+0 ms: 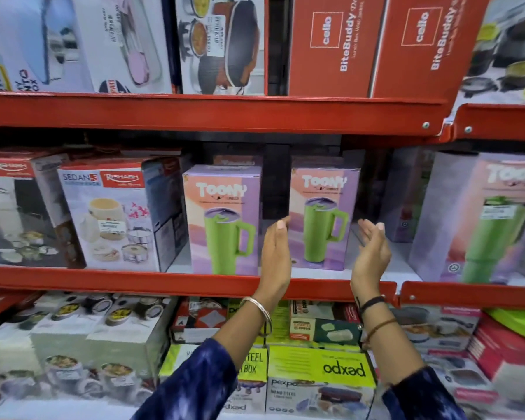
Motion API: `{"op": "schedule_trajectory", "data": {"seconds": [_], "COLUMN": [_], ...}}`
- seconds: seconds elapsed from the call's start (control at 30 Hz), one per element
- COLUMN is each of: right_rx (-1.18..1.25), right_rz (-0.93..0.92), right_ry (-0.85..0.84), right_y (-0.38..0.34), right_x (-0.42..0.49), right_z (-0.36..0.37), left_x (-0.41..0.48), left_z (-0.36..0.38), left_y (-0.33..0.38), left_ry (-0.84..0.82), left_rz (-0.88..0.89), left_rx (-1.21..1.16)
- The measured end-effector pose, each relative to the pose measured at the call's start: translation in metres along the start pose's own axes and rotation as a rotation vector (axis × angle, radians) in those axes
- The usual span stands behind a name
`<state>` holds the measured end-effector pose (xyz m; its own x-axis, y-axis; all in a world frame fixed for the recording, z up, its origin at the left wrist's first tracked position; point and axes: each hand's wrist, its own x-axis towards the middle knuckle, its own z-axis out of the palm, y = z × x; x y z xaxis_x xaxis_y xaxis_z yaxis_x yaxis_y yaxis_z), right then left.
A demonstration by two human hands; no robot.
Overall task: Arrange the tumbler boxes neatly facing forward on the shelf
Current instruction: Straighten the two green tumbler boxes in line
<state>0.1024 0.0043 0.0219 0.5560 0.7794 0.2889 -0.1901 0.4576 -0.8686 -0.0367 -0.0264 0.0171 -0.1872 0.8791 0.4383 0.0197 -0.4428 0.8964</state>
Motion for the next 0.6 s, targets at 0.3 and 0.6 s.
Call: {"op": "schedule_trajectory", "data": {"seconds": [0.3, 0.6], "right_rx": [-0.042, -0.018], "right_rz": [0.199, 0.255], "right_ry": [-0.246, -0.367], "right_y": [0.011, 0.007], "right_x": [0.024, 0.024], "right_z": [-0.005, -0.02], "left_x": [0.038, 0.021], "left_z": [0.014, 0.013], "left_y": [-0.011, -0.005], "left_ry": [0.101, 0.121], "left_rz": [-0.147, -0.162], "left_rx": [-0.119, -0.178]}}
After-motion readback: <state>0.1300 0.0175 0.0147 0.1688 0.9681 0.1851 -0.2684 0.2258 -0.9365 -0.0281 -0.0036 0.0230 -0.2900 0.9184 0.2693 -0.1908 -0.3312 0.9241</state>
